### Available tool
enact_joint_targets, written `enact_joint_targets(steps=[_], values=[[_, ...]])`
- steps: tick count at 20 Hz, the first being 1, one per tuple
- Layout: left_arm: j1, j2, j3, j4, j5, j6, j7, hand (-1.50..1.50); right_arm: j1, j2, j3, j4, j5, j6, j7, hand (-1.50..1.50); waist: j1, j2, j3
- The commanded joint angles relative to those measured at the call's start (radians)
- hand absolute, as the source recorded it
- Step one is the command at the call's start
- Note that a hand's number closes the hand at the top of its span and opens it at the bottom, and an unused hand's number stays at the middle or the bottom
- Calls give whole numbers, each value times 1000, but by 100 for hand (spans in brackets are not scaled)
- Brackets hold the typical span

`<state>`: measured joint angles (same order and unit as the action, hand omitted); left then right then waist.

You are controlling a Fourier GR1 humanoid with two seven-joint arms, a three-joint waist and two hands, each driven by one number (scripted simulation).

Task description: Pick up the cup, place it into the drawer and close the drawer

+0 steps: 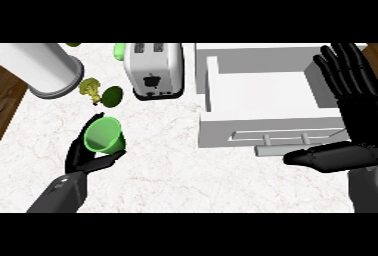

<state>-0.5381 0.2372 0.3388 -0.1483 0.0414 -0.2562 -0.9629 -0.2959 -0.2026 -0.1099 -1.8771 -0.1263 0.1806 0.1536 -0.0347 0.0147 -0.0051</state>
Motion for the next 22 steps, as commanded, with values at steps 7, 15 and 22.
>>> enact_joint_targets(steps=[7,15,22], values=[[-2,-17,4,-87,-34,263,-204,150,-24,-4,-11,21,2,-5,0,-150,-2,3,0],[19,-74,85,-105,37,235,-289,150,63,-5,-27,-30,-23,16,-8,-150,4,-6,2],[-63,-102,-4,-213,3,57,-209,150,40,-22,-40,6,-20,23,-12,-150,23,-15,4]])
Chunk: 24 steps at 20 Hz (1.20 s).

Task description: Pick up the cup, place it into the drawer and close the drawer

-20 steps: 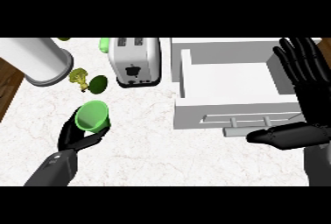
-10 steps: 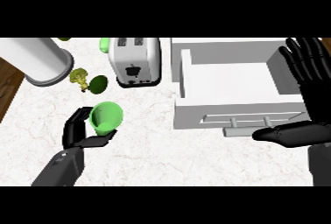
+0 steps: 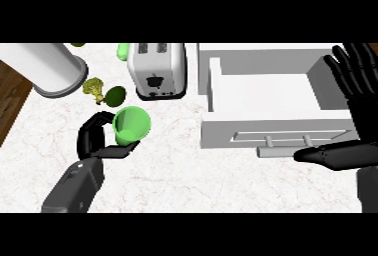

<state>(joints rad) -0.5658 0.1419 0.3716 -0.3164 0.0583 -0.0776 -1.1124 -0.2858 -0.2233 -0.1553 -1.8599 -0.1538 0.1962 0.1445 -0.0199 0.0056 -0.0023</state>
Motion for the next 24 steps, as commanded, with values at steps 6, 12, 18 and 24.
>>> enact_joint_targets(steps=[6,12,18,24], values=[[-161,-92,-103,-197,-17,-58,108,150,43,5,-15,26,21,0,-50,-150,26,-13,4],[-266,-139,-181,-386,15,-5,379,150,10,-23,-36,47,22,3,-34,-150,29,-13,3],[-404,-141,-327,-514,69,175,626,150,41,10,-17,58,47,-7,-85,-150,16,-12,3],[-587,-142,-398,-429,106,324,771,150,5,-19,-35,65,23,14,-67,-150,0,-5,3]])
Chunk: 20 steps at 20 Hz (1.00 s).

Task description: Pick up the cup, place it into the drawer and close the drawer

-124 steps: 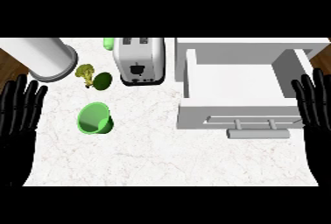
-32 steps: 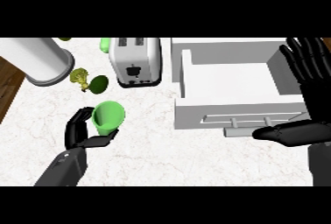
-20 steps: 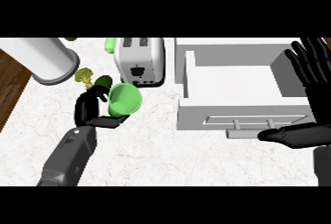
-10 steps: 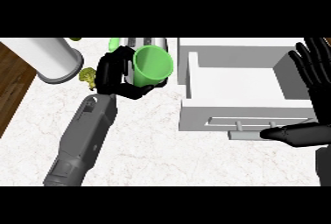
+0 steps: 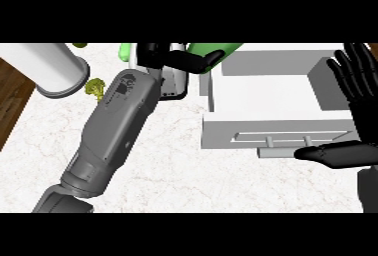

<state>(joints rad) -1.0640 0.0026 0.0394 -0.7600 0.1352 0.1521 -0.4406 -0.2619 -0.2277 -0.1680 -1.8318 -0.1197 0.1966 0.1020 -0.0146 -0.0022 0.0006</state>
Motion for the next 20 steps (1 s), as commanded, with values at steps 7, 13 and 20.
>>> enact_joint_targets(steps=[7,13,20], values=[[-310,-3,-110,303,82,203,205,150,10,1,8,-40,-30,27,-3,-150,-73,16,1],[-318,-3,-207,448,123,191,197,150,-60,-2,7,35,-32,40,-46,-150,-106,34,2],[-282,-3,-344,494,144,116,239,150,-136,7,40,67,-21,36,-26,-150,-155,46,2]])
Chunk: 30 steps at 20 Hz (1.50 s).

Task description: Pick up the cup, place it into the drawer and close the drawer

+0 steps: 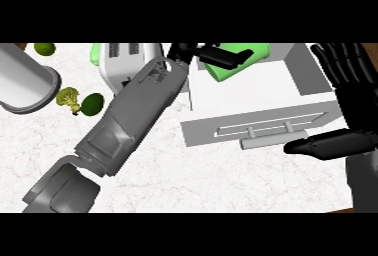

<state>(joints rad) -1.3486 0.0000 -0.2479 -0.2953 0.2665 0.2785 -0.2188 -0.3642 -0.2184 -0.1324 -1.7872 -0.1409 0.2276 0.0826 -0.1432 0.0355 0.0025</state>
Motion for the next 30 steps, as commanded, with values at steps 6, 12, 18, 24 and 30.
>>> enact_joint_targets(steps=[6,12,18,24,30], values=[[67,0,-72,-18,100,-18,-34,-150,-38,11,27,30,-16,30,-18,-150,-59,15,-1],[88,0,-29,-79,215,-60,-141,-150,-62,51,149,20,-129,169,3,150,-55,18,-3],[89,0,9,-108,312,-26,-251,-150,-30,-47,251,2,-187,349,109,150,-27,0,-4],[65,0,3,-81,349,30,-284,-150,31,-164,324,-6,11,416,137,-150,31,-12,-2],[93,0,-4,-125,395,34,-274,-150,122,-170,403,34,371,296,3,-150,104,-28,-1]])
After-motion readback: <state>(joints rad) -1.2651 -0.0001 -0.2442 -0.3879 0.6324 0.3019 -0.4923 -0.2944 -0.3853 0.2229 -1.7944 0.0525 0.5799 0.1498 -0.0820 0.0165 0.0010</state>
